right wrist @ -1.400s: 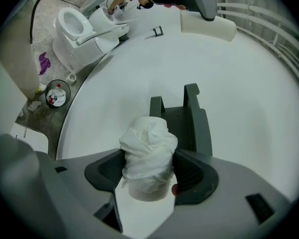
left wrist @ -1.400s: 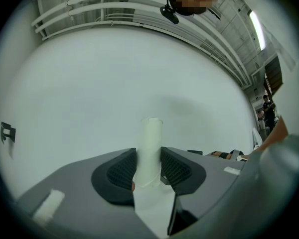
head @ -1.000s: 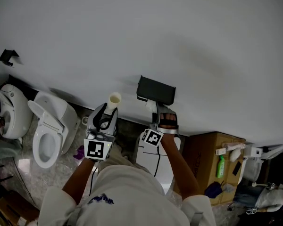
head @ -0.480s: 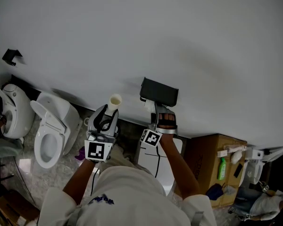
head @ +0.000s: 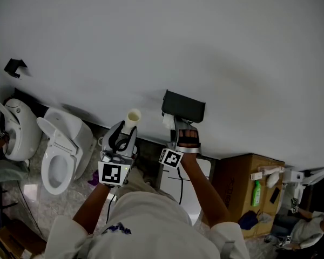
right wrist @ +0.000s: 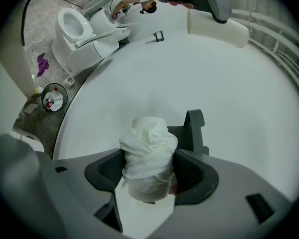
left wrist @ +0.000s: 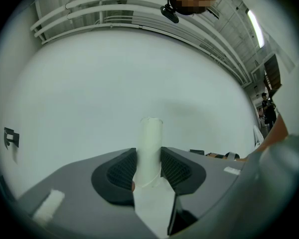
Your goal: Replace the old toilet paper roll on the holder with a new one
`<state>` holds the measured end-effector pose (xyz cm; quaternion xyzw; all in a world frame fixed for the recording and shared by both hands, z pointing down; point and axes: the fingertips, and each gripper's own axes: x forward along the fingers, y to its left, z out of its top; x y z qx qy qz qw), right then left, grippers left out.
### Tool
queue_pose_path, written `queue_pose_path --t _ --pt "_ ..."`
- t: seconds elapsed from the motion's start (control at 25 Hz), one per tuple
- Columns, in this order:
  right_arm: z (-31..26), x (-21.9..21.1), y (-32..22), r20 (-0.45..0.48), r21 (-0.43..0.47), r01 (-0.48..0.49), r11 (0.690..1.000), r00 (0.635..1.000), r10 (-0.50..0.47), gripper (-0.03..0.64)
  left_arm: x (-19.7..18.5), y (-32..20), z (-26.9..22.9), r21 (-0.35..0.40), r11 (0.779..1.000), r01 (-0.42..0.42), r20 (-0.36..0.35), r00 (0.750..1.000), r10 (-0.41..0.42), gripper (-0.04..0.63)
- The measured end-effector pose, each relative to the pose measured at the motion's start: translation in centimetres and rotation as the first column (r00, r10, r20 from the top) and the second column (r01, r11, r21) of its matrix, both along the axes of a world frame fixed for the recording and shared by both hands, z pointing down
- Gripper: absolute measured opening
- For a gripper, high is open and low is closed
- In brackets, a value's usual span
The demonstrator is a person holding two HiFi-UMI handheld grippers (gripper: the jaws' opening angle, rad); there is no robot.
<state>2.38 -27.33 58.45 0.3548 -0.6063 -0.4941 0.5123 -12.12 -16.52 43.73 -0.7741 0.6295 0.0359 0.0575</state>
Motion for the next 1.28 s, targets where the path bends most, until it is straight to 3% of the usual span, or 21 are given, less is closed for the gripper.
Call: queue_pose_path --t 0.08,0.24,0.88,1.04,1.28 --pt "0.0 -0.2 0.0 -0.001 -0.001 0.004 1.0 1.0 -0.004 0.298 -0.2 0.1 0.6 -0.02 1.0 0.002 0.022 1.0 -0.002 0.156" --pt "-0.2 -0.4 -0.2 -0.004 0.009 0.007 1.0 1.0 -0.007 0.298 -0.2 0.1 -0.4 0.01 1.0 0.009 -0.006 1.0 -0.009 0.156" --pt "-0.3 -0.5 -0.3 0.015 0.014 0.01 1.0 1.0 -0.01 0.299 0.0 0.1 -0.4 0.007 1.0 0.013 -0.002 1.0 -0.013 0.155" --pt "0.5 -0.4 -0.2 0.043 -0.034 -0.005 0.999 0.999 0.006 0.382 0.0 -0.1 -0.3 0.005 1.0 0.012 0.001 1.0 -0.012 0.155" --pt "0.3 0.0 -0.2 0.029 -0.022 -0.015 1.0 0.999 0.016 0.379 0.3 -0.3 -0.3 0.008 1.0 0.002 0.007 1.0 -0.002 0.155"
